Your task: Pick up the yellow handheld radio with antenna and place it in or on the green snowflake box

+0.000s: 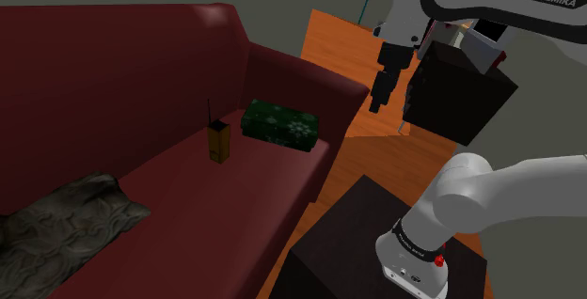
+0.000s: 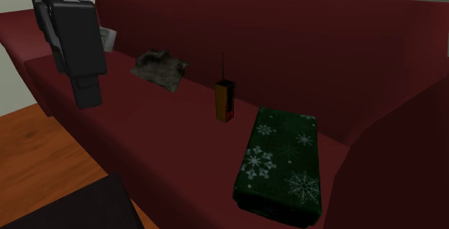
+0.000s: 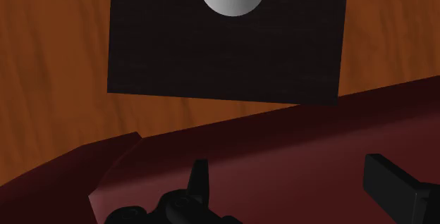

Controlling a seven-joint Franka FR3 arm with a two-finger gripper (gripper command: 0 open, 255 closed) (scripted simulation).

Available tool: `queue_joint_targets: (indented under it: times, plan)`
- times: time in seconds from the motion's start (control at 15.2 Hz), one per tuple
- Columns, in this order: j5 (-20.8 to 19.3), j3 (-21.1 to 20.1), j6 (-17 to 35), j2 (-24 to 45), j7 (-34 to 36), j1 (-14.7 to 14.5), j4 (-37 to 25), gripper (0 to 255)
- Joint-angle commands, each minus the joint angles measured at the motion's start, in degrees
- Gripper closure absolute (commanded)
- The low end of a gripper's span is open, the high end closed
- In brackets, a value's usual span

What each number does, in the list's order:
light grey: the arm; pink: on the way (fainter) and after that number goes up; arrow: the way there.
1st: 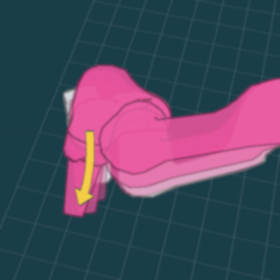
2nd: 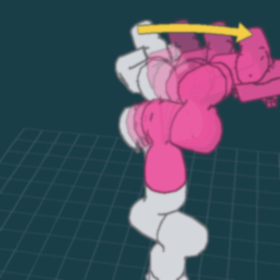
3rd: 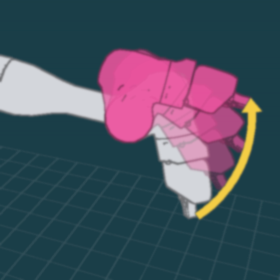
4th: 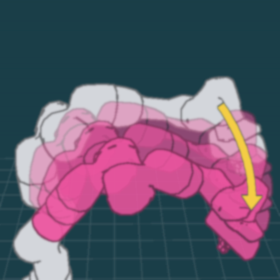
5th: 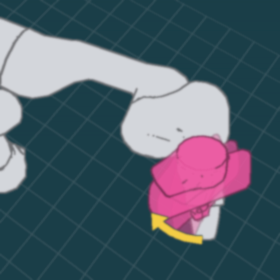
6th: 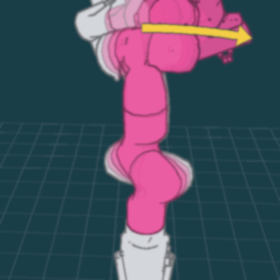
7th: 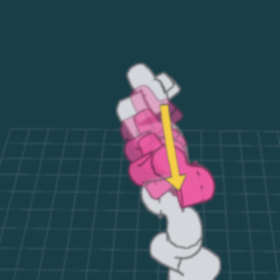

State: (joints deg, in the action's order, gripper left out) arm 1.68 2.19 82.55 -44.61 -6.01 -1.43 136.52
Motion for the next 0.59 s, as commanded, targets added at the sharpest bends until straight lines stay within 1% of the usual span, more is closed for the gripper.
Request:
queue_joint_targets:
  times: [0.0,0.26,0.53]
  plan:
    - [0.00,0.00,0.00,0.00,0.00,0.00,0.00,0]
    - [1.27,-1.94,7.49,6.03,1.11,-1.20,0.16,0]
    - [2.16,-3.84,14.50,12.84,2.17,-2.26,-0.94,0]
